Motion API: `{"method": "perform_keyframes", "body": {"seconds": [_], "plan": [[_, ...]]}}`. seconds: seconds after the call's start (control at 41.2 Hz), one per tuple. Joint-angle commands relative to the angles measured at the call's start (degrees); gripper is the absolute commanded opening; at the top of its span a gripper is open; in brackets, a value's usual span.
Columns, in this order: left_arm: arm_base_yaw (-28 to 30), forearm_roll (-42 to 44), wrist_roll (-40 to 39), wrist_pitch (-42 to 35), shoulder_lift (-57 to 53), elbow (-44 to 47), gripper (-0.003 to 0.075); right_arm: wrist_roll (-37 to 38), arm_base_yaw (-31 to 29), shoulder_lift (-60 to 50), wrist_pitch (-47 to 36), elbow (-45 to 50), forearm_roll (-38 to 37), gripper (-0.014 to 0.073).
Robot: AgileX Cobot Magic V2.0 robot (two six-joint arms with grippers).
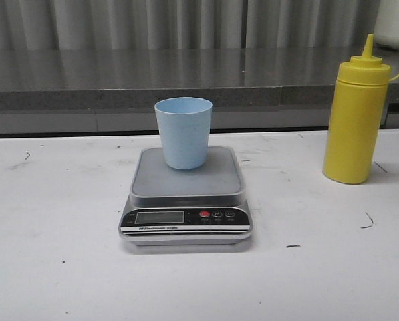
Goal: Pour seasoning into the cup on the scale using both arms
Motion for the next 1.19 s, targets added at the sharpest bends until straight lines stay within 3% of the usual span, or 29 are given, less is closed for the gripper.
{"method": "perform_keyframes", "body": {"seconds": [0.0, 0.461, 0.971, 1.068, 1.165], "plan": [[-0.4, 0.1, -0.2, -3.7, -0.1, -1.4, 0.0387, -2.5, 0.4, -4.8, -0.3, -2.1, 1.5, 0.0663], [-0.4, 0.1, -0.2, -3.7, -0.1, -1.4, 0.0387, -2.5, 0.4, -20.5, 2.7, -2.1, 4.7, 0.0663], [-0.4, 0.1, -0.2, -3.9, -0.1, -1.4, 0.0386, -2.4, 0.4, -21.7, 2.6, -2.1, 5.1, 0.0654], [-0.4, 0.1, -0.2, -3.7, -0.1, -1.4, 0.0302, -2.1, 0.4, -21.7, 2.6, -2.1, 5.1, 0.055], [-0.4, 0.1, -0.2, -3.7, -0.1, -1.4, 0.0159, -2.1, 0.4, -21.7, 2.7, -2.1, 5.1, 0.0281]]}}
